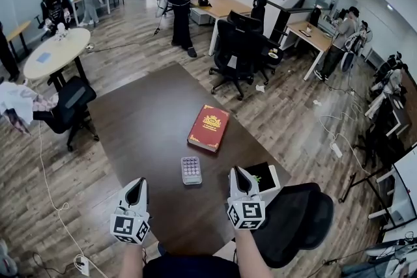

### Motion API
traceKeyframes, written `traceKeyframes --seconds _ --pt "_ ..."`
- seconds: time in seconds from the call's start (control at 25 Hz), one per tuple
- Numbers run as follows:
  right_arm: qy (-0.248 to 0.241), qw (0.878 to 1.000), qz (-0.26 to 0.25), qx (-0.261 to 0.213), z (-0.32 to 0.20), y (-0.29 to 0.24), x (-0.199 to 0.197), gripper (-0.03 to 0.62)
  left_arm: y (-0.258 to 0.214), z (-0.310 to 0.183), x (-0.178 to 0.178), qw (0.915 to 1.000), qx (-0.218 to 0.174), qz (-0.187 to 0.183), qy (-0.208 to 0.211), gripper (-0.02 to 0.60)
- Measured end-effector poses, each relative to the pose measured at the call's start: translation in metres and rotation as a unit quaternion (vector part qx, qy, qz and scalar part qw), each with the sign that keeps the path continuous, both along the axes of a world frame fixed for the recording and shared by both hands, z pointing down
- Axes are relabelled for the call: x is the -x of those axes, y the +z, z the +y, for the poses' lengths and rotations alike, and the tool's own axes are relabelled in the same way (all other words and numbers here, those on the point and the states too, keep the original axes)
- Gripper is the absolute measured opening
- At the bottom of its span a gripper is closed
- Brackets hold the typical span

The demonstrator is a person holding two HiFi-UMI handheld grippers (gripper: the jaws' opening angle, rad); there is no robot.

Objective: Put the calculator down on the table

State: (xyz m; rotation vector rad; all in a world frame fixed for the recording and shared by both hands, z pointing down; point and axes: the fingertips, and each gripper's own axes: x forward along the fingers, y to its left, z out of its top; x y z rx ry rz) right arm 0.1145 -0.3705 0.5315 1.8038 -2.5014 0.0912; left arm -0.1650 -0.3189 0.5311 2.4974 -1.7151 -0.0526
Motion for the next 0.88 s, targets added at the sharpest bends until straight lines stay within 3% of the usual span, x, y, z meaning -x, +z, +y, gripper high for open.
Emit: traceKeyframes --seconds 0.04,0.88 --pt "-0.005 1.000 -0.002 0.004 0.000 0.001 0.001 0.008 0.000 -0.001 0.000 1.0000 0.000 0.000 0.000 -0.003" --pt "-0.051 0.998 -0.027 0.038 0.002 0.003 0.018 0.006 -0.002 -0.001 0.004 0.9997 0.009 0.021 -0.008 -0.003"
